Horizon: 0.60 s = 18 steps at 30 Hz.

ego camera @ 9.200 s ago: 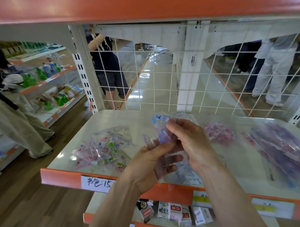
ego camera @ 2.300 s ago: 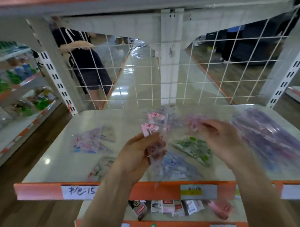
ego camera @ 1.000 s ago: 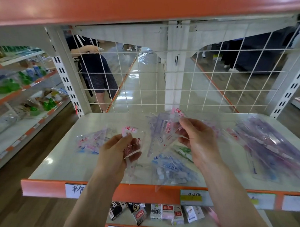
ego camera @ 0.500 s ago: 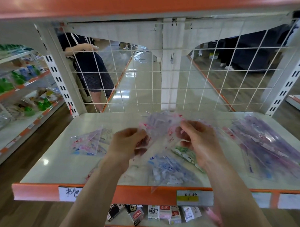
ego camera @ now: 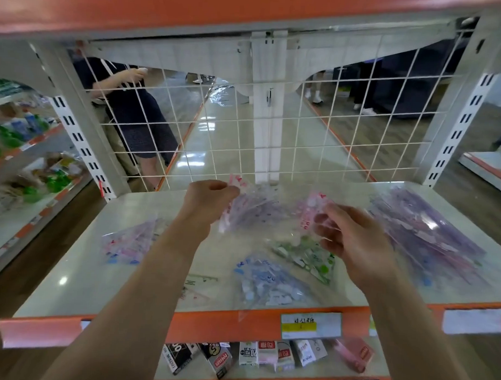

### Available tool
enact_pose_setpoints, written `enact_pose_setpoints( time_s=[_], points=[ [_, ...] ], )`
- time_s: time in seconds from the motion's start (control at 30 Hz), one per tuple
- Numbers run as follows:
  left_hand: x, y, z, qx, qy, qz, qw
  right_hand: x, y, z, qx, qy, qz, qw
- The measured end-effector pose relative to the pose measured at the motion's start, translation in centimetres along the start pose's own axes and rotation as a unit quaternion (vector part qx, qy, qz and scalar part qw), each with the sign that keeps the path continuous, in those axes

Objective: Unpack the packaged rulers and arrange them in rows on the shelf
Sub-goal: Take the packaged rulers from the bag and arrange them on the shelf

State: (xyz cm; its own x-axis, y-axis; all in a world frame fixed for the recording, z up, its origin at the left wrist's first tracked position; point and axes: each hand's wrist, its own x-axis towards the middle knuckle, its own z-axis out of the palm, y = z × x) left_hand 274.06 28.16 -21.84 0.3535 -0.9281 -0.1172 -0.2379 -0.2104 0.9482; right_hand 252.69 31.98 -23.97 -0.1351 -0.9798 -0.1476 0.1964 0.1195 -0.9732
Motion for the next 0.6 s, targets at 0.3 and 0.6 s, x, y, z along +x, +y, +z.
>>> enact_pose_setpoints(
  time_s=[0.3, 0.6],
  points=[
    [-4.9, 0.4, 2.1, -0.088, -0.162, -0.037, 0.982, 1.1, 0.8, 3.1, -0.067, -0.035, -0.011, 0.997],
    [-3.2, -1.7, -4.0, -0.109, -0.028, -0.041, 0.993, 10.5, -0.1, -0.6, -0.335, 0.070, -0.074, 0.937]
  ],
)
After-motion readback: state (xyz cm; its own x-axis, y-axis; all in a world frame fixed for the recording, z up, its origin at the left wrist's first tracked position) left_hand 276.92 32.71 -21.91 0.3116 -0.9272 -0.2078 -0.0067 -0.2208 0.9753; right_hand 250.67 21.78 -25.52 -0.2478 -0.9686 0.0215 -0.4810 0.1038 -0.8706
